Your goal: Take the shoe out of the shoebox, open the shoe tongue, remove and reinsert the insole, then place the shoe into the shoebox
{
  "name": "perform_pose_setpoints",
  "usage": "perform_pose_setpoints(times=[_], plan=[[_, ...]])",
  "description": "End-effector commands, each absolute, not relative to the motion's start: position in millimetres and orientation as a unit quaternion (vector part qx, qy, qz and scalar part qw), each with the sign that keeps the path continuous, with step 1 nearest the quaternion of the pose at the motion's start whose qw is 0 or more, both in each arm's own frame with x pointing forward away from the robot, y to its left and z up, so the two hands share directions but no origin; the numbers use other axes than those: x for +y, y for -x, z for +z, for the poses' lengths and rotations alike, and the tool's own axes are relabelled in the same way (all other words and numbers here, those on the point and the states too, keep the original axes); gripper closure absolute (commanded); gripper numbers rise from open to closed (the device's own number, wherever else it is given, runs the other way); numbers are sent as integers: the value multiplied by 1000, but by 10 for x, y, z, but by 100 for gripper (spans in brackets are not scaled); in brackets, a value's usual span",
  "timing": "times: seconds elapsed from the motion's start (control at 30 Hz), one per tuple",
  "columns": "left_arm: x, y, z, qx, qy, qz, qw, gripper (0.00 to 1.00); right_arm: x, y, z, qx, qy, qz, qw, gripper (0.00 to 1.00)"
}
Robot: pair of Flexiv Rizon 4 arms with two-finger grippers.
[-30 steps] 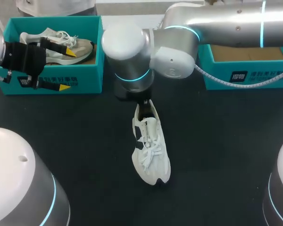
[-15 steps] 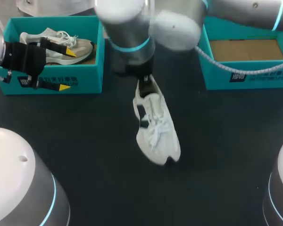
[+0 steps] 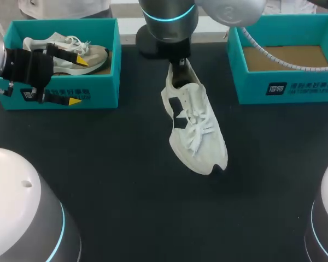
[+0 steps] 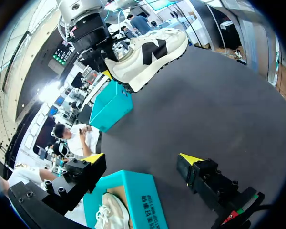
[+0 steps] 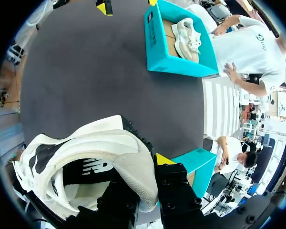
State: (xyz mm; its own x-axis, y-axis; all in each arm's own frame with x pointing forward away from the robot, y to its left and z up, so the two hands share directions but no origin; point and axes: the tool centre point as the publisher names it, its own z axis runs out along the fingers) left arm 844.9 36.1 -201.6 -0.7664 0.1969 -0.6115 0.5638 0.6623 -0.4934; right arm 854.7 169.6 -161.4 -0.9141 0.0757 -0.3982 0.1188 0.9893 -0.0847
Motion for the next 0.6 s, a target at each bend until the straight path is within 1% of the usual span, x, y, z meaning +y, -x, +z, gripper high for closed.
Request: perform_pose_setpoints(times=[0.03, 0.17, 0.3, 0.53, 0.6], plan=[[364, -8441, -2013, 873, -218, -347, 263, 0, 1696, -8554, -1611, 977, -50, -53, 200, 100], [364, -8441, -2013, 873, -218, -347, 263, 0, 1198, -8844, -1531, 968, -74, -83, 226, 100], [364, -8441, -2013, 873, -218, -347, 263, 0, 717, -9205, -1472, 965, -60, -100, 234, 100], [364, -8441, -2013, 873, -218, -347, 263, 0, -3, -9789, -1341, 967, -60, -91, 231, 100], [364, -8441, -2013, 873, -218, -347, 263, 0, -164, -9915, -1329, 970, -71, -72, 221, 100]])
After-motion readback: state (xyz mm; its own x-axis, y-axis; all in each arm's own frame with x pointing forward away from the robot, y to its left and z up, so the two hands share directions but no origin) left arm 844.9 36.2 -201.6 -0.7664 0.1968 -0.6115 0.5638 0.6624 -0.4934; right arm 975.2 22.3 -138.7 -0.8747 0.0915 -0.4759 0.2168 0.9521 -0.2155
